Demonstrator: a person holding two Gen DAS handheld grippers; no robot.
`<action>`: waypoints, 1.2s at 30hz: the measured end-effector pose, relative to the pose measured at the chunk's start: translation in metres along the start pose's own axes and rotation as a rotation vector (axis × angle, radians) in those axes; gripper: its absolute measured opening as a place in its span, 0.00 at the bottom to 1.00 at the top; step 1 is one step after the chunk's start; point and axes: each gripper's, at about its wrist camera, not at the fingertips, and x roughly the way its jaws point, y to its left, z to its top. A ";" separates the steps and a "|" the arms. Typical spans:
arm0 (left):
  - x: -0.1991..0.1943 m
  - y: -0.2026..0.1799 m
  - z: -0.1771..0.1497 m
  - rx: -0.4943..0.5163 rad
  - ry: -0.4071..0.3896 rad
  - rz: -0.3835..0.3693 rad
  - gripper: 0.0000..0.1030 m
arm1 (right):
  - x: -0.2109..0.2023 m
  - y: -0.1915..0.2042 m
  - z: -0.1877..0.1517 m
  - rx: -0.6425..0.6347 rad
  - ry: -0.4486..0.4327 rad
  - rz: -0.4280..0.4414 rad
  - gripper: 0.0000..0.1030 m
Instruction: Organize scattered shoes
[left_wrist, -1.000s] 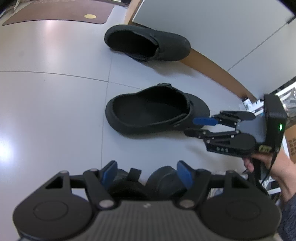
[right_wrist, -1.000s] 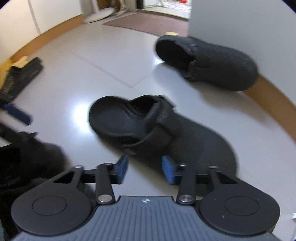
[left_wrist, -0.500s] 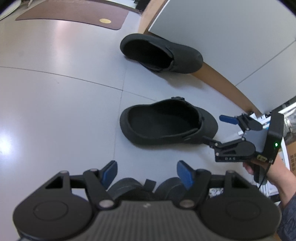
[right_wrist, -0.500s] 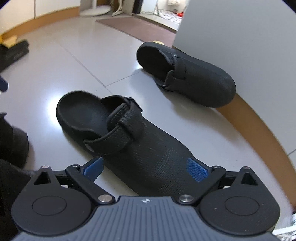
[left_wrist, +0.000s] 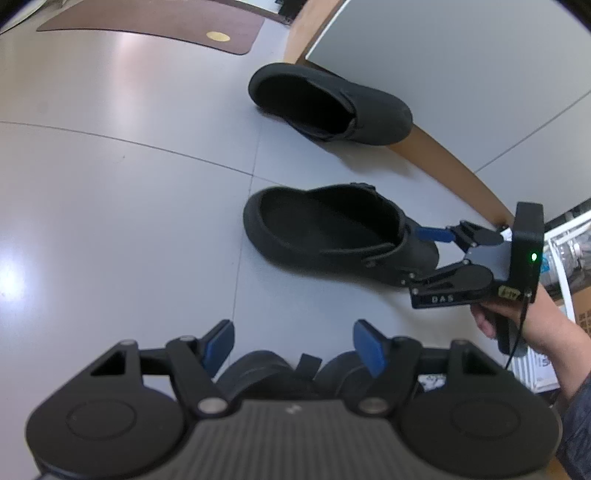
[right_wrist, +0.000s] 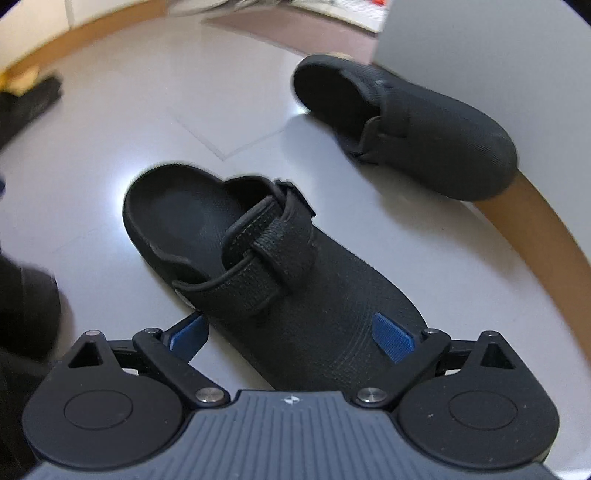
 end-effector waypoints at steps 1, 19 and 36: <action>0.001 0.000 0.000 0.000 0.000 0.001 0.71 | -0.001 0.000 0.000 0.023 0.002 0.003 0.91; 0.014 -0.012 -0.003 0.024 0.026 -0.010 0.71 | -0.048 0.031 -0.016 0.012 0.052 0.144 0.85; 0.008 0.008 0.000 -0.011 0.036 0.001 0.71 | -0.005 0.005 -0.016 0.226 0.075 0.150 0.98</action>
